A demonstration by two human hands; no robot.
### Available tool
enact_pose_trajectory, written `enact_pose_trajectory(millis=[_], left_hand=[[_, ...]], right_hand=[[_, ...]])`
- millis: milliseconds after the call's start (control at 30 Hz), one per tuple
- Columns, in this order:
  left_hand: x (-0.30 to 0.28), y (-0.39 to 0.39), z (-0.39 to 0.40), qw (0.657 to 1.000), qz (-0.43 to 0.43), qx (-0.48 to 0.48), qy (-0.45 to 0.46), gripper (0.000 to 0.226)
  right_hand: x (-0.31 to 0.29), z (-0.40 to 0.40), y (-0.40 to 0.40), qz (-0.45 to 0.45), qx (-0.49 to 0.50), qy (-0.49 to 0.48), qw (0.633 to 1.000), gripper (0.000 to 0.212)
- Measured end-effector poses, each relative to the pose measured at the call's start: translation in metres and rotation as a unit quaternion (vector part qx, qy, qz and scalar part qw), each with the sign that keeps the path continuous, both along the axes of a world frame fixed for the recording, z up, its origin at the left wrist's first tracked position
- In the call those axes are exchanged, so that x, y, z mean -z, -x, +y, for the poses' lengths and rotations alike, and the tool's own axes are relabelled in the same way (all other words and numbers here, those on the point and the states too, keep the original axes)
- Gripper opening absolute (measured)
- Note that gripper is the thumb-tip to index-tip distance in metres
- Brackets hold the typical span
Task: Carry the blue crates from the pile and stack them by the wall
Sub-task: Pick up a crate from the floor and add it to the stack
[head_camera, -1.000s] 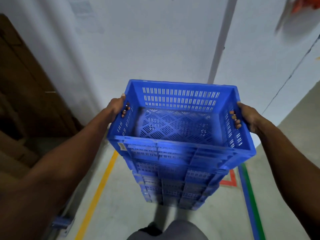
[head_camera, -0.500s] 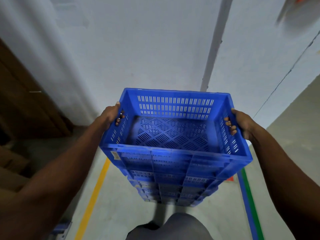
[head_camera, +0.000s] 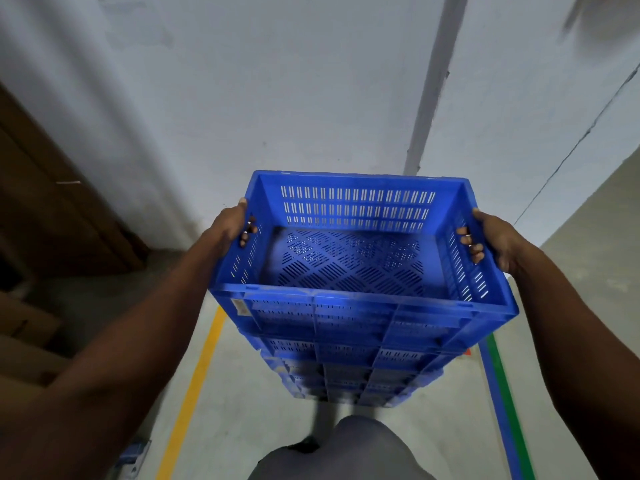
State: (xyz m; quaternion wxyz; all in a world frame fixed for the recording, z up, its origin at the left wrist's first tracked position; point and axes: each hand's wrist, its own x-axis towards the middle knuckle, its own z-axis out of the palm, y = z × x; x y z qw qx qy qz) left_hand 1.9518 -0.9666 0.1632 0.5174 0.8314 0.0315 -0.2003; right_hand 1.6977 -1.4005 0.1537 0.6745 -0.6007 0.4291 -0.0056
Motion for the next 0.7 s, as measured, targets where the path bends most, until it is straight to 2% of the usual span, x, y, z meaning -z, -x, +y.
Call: enact_pose_trajectory(millis=[133,267,300,367,433,467,533,567,633,700], left_hand=[[0.001,0.0,0.005,1.0,0.004,0.011,0.006,0.061],[-0.002,0.001,0.006,1.0,-0.022,0.013,-0.012,0.059],[-0.004,0.002,0.004,0.999,-0.034,0.01,-0.034,0.059],[-0.006,-0.001,0.004,0.988,-0.074,0.008,-0.134,0.066],[-0.009,-0.001,0.003,0.963,-0.131,0.018,-0.235,0.071],[-0.011,0.001,0.001,0.954,-0.164,0.016,-0.252,0.07],[-0.018,0.014,-0.007,0.946,-0.232,-0.01,-0.226,0.059],[-0.021,0.021,-0.01,0.943,-0.269,-0.02,-0.193,0.051],[-0.027,0.036,-0.018,0.939,-0.323,-0.024,-0.115,0.033],[-0.033,0.052,-0.025,0.938,-0.341,-0.011,-0.054,0.025]], right_hand=[[0.0,0.002,0.002,0.004,0.0,0.01,1.0,0.056],[-0.002,0.006,0.002,0.021,-0.004,0.065,0.998,0.056],[0.0,0.005,0.003,0.023,0.001,0.082,0.996,0.055],[0.001,0.007,0.004,0.025,0.013,0.12,0.992,0.057],[-0.001,0.01,0.005,0.062,0.008,0.218,0.974,0.063],[-0.004,0.013,0.006,0.091,-0.004,0.283,0.955,0.064],[-0.009,0.016,0.009,0.118,-0.021,0.375,0.919,0.064],[-0.012,0.017,0.011,0.112,-0.017,0.392,0.913,0.064],[-0.02,0.023,0.018,0.092,0.01,0.405,0.91,0.066],[-0.028,0.034,0.027,0.054,0.042,0.402,0.913,0.058]])
